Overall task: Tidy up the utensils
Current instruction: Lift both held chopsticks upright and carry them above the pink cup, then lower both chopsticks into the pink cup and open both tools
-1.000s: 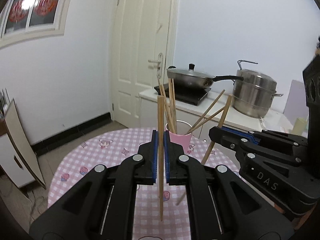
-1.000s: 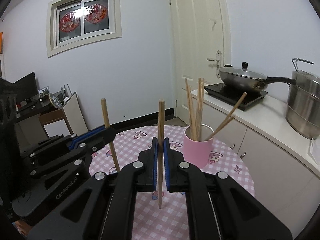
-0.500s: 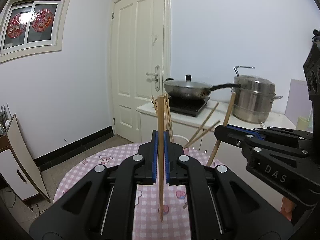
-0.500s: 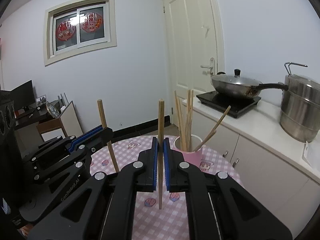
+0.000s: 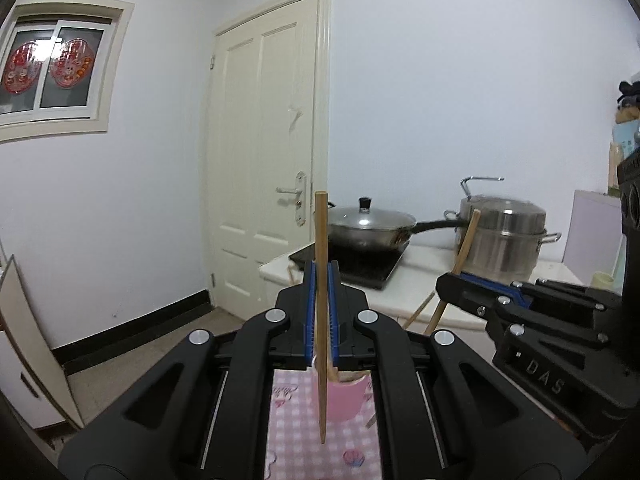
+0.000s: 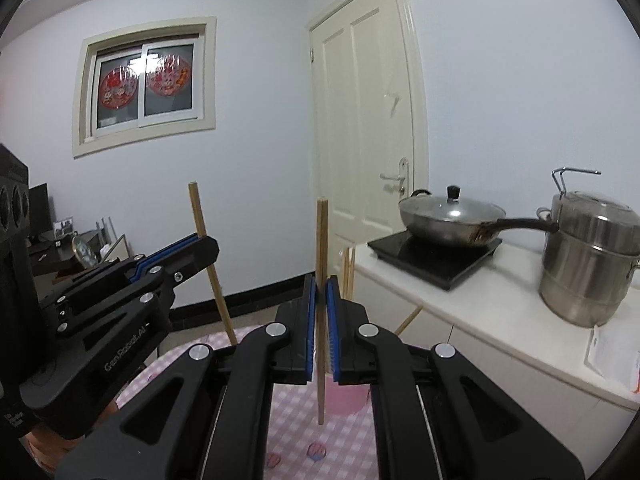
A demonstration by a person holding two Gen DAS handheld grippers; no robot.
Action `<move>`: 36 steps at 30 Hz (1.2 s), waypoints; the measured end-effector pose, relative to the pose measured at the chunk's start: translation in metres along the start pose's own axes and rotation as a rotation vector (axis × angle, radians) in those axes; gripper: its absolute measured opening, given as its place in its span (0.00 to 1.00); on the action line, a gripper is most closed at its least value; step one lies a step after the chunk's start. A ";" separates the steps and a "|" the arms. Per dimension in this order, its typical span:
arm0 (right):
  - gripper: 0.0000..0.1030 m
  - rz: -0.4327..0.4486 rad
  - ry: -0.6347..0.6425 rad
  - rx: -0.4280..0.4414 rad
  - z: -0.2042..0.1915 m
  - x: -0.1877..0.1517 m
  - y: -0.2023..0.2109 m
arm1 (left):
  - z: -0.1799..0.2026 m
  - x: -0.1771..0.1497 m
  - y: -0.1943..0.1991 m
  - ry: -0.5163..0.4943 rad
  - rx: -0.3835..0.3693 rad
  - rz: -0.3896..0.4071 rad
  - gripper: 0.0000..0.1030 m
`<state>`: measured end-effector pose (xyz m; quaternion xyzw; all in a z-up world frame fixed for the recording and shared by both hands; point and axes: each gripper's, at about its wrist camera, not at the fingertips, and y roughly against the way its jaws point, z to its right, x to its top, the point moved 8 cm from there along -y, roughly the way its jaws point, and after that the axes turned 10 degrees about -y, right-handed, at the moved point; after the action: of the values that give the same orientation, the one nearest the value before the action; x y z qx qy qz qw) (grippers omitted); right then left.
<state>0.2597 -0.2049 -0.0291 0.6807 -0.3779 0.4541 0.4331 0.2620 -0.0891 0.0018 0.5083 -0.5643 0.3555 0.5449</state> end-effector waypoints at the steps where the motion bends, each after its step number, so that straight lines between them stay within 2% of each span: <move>1: 0.04 0.015 -0.002 -0.003 0.001 0.003 -0.001 | 0.001 0.004 -0.003 -0.001 -0.001 0.008 0.06; 6: 0.04 0.060 -0.001 -0.012 0.003 0.021 -0.015 | 0.002 0.022 -0.023 0.020 -0.018 0.052 0.06; 11: 0.04 0.077 0.017 -0.030 0.005 0.027 -0.034 | -0.002 0.021 -0.044 0.055 -0.014 0.063 0.06; 16: 0.04 0.074 0.011 -0.037 0.012 0.022 -0.049 | -0.006 0.010 -0.061 0.088 -0.020 0.067 0.06; 23: 0.04 0.046 0.007 -0.045 0.019 0.010 -0.061 | -0.017 -0.014 -0.082 0.147 -0.020 0.034 0.06; 36: 0.04 -0.031 -0.003 -0.053 0.029 -0.019 -0.067 | -0.015 -0.058 -0.096 0.146 -0.029 -0.037 0.06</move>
<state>0.3227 -0.2069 -0.0697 0.6755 -0.3799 0.4362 0.4574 0.3511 -0.0864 -0.0672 0.4833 -0.5185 0.3732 0.5986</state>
